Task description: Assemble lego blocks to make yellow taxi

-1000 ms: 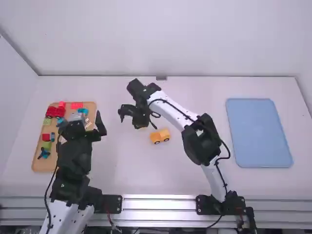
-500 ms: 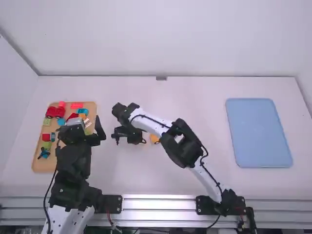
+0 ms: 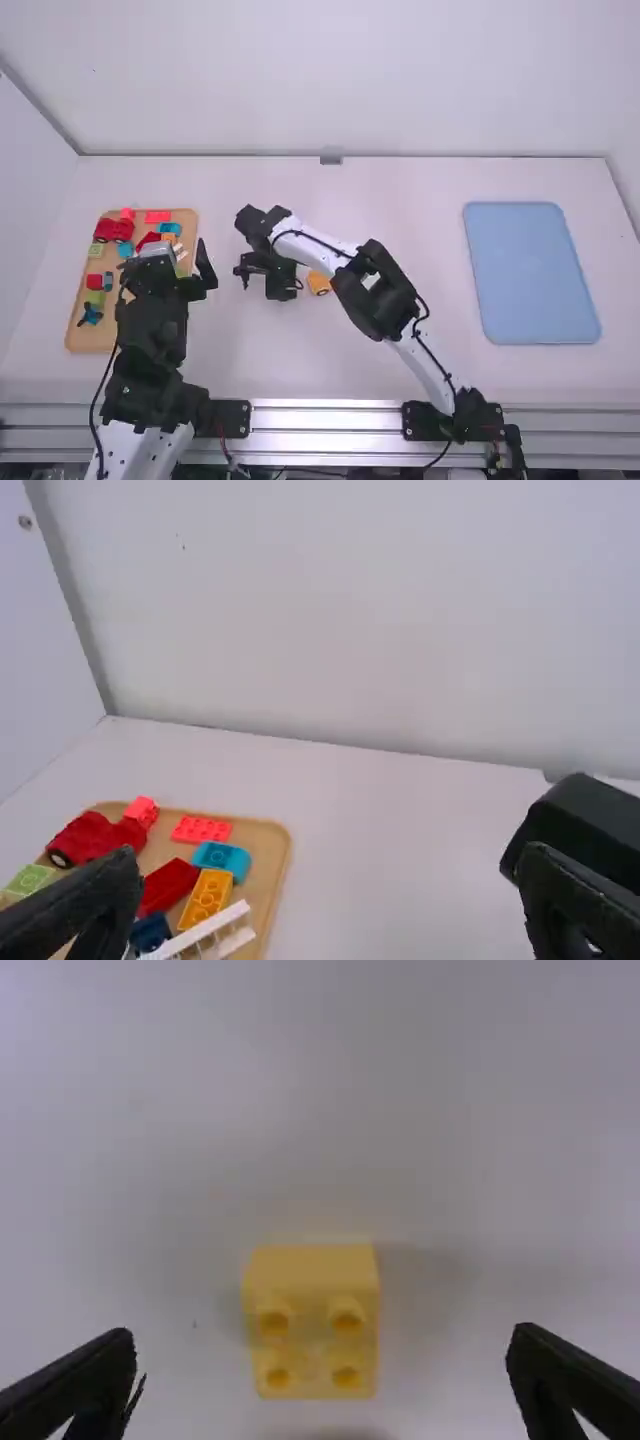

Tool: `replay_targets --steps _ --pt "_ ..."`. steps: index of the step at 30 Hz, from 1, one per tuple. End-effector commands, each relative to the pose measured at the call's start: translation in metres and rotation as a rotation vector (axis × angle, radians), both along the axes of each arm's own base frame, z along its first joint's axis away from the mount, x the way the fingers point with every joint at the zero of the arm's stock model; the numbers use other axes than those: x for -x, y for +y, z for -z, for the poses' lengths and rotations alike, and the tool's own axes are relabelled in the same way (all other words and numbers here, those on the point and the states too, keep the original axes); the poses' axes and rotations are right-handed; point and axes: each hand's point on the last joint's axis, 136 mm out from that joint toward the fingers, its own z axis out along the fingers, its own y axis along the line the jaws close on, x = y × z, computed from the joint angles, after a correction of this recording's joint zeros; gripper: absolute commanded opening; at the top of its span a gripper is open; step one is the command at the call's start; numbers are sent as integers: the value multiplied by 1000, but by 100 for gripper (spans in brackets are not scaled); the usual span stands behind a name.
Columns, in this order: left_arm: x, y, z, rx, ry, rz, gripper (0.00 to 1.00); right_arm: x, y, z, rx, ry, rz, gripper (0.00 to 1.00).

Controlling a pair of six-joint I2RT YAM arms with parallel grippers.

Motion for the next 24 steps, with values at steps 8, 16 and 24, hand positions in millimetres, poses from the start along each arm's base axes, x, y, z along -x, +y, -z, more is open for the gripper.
replay_targets --steps 8,16,24 --pt "-12 -14 5 53 4 70 99 -65 0 -156 -417 -34 171 98" --pt "-51 -41 25 54 71 195 99 -120 -55 -230 -645 -239 462 98" --pt "-89 -84 58 -24 297 427 99 -118 -130 -197 -646 -570 791 98"
